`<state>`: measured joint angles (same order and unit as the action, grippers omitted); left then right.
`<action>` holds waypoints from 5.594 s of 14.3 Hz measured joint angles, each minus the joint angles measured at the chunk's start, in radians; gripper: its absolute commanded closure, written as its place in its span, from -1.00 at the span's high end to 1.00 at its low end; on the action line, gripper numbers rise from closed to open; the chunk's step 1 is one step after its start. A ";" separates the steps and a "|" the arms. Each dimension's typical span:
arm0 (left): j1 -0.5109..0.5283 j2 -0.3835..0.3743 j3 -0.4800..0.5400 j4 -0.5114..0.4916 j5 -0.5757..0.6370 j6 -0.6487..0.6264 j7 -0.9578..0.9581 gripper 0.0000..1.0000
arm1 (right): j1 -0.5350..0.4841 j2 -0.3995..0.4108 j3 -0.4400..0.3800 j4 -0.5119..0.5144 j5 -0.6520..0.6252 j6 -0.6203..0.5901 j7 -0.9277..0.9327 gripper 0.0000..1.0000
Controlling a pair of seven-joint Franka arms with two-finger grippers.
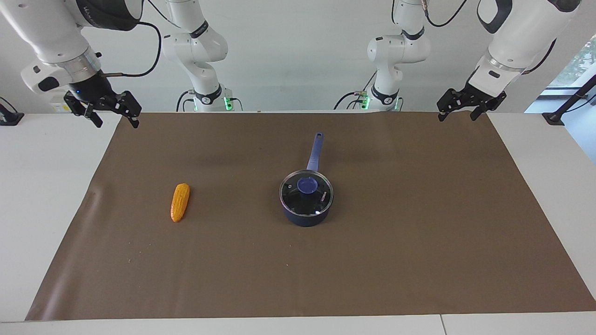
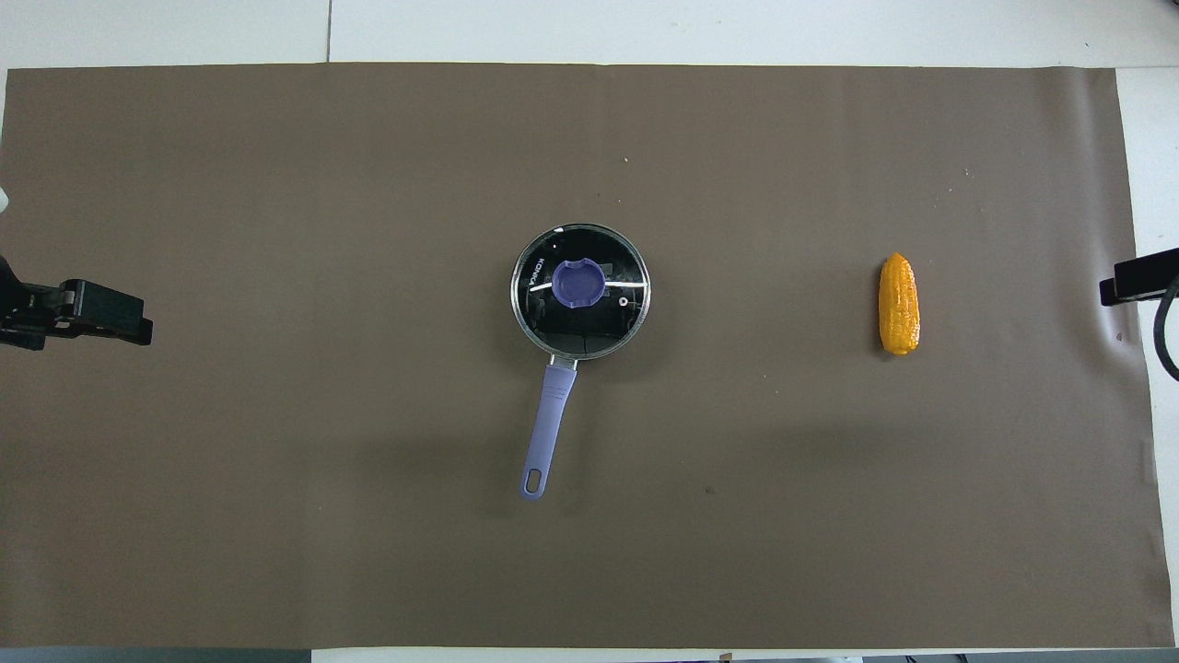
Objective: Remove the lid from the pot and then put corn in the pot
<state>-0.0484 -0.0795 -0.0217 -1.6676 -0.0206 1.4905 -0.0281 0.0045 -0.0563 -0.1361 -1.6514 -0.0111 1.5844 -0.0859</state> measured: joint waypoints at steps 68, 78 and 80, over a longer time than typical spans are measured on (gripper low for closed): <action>-0.589 0.655 -0.030 0.366 0.034 0.376 -0.523 -1.00 | 0.079 0.359 0.010 -0.371 0.100 0.709 -0.055 -0.13; -0.559 0.559 -0.014 0.376 -0.005 0.284 -0.523 -1.00 | 0.099 0.357 0.012 -0.359 0.105 0.686 -0.060 -1.00; -0.526 0.519 -0.009 0.377 -0.005 0.234 -0.518 -1.00 | 0.105 0.354 0.012 -0.291 0.106 0.606 -0.060 -1.00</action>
<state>-0.5742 0.4396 -0.0303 -1.2906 -0.0261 1.7249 -0.5464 0.1093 0.2982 -0.1244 -1.9420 0.0944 2.1903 -0.1461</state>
